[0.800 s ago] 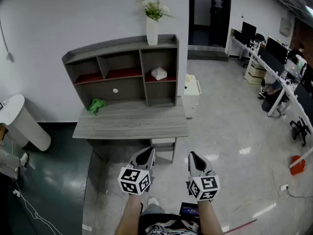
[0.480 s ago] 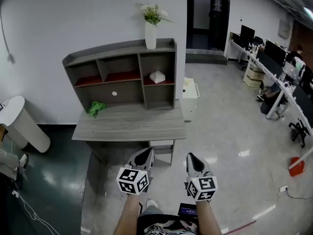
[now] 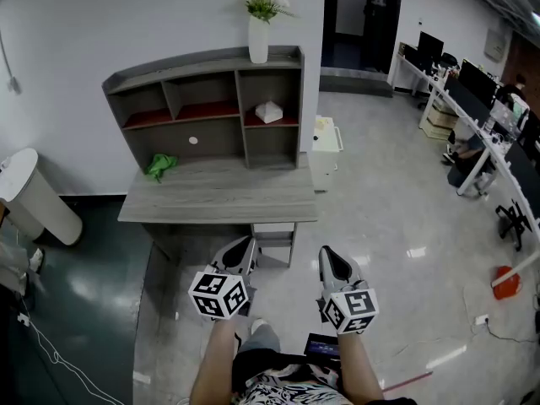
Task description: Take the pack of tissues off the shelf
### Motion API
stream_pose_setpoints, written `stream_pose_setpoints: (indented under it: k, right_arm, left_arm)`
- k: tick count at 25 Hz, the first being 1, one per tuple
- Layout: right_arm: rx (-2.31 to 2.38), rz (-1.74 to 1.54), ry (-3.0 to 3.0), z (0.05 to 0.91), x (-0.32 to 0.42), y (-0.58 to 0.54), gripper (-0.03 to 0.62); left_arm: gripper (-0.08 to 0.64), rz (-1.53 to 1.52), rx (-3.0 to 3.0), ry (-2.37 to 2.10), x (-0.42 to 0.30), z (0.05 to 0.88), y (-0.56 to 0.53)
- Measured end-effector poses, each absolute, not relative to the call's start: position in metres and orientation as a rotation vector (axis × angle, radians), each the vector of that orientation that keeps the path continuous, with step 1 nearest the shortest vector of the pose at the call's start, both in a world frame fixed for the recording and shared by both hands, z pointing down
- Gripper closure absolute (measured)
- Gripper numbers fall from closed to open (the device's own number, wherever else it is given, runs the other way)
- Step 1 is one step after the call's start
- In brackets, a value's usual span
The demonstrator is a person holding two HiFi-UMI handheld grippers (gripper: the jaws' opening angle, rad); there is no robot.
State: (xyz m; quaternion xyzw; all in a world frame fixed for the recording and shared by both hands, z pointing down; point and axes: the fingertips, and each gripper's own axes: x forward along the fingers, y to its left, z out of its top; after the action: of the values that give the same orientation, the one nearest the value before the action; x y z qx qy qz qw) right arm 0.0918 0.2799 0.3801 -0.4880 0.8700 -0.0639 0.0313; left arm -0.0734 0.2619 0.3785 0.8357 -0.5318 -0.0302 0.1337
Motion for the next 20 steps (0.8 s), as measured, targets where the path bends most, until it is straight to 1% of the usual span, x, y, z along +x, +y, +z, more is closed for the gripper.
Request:
stream_pose_setpoints:
  k: [6, 11, 20]
  right_arm:
    - [-1.53, -0.2, 2.704, 0.398, 0.09, 0.253, 0.588]
    - [-1.573, -0.276, 2.65, 0.415, 0.1, 0.211, 0.588]
    - [-1.625, -0.324, 2.684, 0.427, 0.089, 0.071, 0.588]
  left_arm:
    - [0.551, -0.045, 2.419, -1.591, -0.078, 0.393, 0.234]
    - [0.551, -0.025, 2.403, -1.597, -0.078, 0.411, 0.192]
    - [0.551, -0.048, 2.406, -1.567, -0.088, 0.41, 0.033]
